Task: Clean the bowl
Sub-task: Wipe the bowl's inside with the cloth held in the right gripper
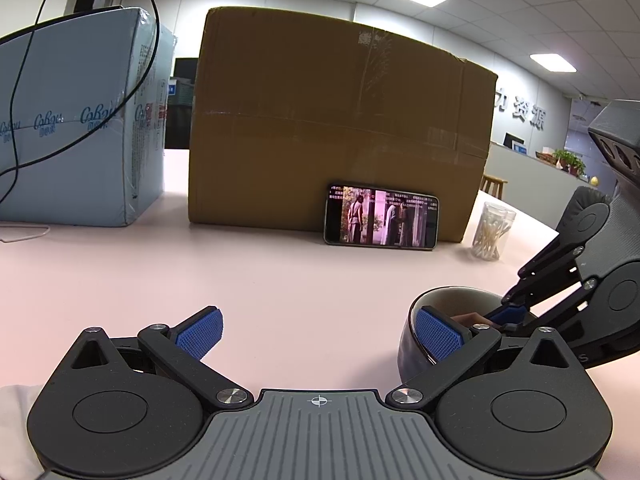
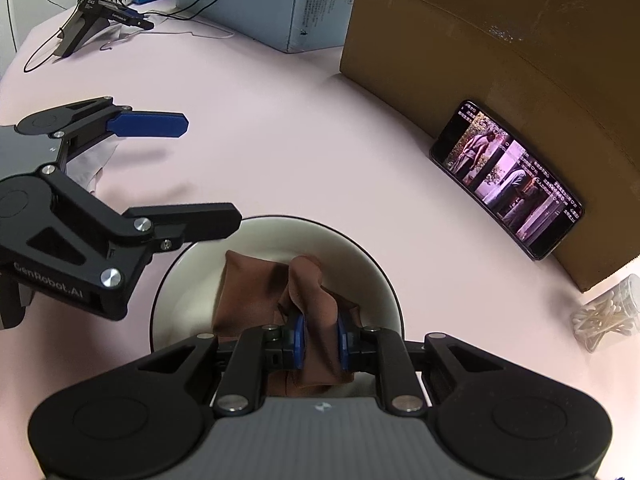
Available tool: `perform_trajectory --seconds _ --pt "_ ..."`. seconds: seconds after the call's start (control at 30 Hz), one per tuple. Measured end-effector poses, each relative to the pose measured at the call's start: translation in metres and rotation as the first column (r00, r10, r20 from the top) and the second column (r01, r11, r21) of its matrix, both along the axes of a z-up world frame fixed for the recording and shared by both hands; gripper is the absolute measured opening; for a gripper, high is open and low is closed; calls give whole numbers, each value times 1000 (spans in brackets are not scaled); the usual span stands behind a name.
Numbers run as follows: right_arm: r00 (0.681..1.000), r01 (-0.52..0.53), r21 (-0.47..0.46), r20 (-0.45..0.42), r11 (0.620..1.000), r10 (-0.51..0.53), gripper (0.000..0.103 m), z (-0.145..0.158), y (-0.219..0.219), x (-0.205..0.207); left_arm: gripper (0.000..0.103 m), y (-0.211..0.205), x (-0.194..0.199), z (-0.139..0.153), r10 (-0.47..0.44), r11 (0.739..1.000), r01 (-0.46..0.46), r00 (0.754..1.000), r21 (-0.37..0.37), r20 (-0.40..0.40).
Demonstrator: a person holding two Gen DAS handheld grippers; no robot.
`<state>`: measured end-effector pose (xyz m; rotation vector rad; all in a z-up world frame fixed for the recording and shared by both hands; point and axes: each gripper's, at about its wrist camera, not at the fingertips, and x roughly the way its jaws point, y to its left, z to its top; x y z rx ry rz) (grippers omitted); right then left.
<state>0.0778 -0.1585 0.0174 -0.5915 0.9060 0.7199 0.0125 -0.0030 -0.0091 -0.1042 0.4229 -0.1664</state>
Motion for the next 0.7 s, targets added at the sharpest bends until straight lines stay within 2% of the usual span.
perform_trajectory --seconds 0.2,0.33,0.7 --pt "999 -37 -10 8 999 37 18 1 7 -6 103 -3 -2 0 1 1000 -1 1000 7 3" --pt "999 -16 -10 32 1000 17 18 -1 12 -3 103 -3 -1 0 1 1000 -1 1000 4 1" --pt "1000 10 9 24 1000 -11 18 -1 3 -5 103 -1 1 -1 0 1000 0 1000 2 0"
